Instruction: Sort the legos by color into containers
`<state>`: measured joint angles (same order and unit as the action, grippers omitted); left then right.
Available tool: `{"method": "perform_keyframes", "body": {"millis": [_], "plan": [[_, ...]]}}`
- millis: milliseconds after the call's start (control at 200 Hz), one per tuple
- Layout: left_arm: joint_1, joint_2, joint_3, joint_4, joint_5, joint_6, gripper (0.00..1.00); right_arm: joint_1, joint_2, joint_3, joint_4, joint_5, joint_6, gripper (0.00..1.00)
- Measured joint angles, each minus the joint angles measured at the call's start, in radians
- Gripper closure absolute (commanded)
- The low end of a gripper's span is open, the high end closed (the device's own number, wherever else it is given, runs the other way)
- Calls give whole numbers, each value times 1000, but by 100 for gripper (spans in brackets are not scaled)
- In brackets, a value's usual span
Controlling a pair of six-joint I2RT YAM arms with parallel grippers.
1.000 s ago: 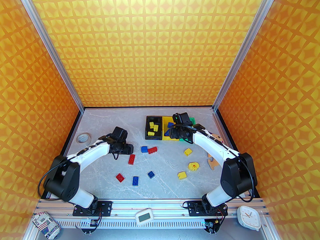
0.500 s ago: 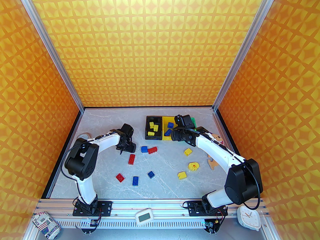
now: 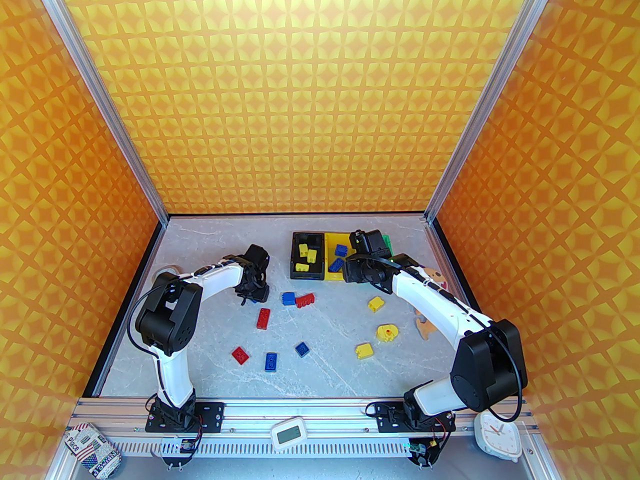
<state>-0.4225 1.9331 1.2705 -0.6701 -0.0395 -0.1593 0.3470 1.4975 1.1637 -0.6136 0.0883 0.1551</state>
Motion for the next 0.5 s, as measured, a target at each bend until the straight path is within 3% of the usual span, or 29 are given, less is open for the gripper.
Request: {"method": "perform_keyframes", "body": {"millis": [170,315,500], "plan": [[0,0,0,0,0,-6,63,0,0,-2,0,2,0,48],[0,0,0,-1,-7,-21,40,0,-1,-8,0,2,0,48],[2,-46,-39,-11,-11,-56,26,0,-8,-15,0,2,0,48]]}}
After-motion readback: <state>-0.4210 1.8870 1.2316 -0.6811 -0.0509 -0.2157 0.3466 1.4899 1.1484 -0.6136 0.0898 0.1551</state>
